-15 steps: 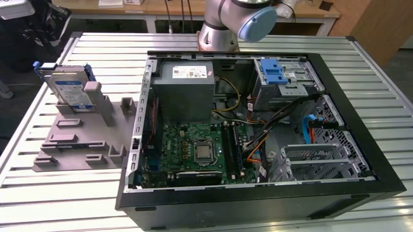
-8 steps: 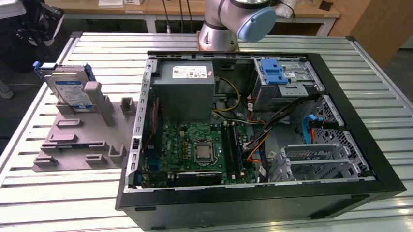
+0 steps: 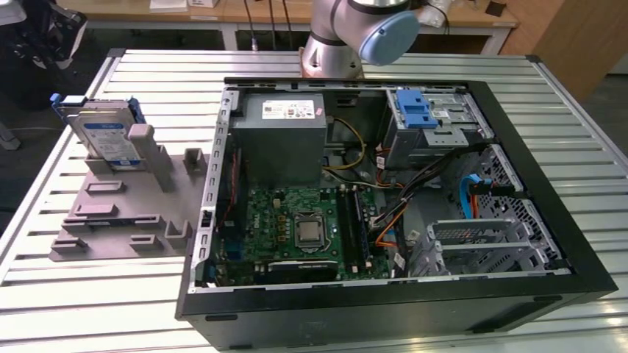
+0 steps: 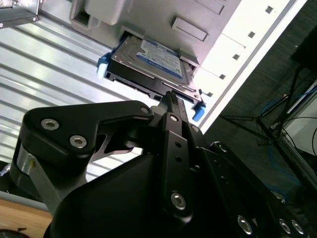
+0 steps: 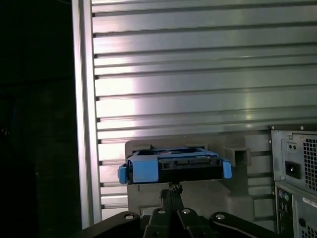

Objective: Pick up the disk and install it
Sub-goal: 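Reach for the disk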

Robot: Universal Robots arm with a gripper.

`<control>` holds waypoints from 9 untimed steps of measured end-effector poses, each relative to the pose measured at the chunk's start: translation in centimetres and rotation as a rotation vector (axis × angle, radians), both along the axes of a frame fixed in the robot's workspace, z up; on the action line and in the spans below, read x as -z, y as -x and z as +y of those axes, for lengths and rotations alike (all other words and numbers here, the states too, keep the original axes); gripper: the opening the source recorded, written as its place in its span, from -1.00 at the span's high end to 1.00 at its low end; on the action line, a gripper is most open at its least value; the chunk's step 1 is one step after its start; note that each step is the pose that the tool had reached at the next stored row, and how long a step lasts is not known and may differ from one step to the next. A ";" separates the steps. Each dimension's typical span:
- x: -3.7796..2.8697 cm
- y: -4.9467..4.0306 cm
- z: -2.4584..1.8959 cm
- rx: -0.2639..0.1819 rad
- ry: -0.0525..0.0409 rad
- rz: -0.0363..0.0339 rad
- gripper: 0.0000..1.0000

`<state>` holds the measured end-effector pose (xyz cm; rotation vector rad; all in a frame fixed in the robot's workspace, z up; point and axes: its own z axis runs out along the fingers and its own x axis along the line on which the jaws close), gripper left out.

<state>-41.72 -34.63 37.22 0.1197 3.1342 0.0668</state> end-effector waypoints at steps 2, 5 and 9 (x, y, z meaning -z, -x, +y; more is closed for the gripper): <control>0.05 0.39 0.13 0.000 0.0000 0.0001 0.79; 0.12 0.76 0.20 0.000 0.0001 0.0008 0.79; 0.13 0.82 0.20 0.000 0.0000 0.0008 0.79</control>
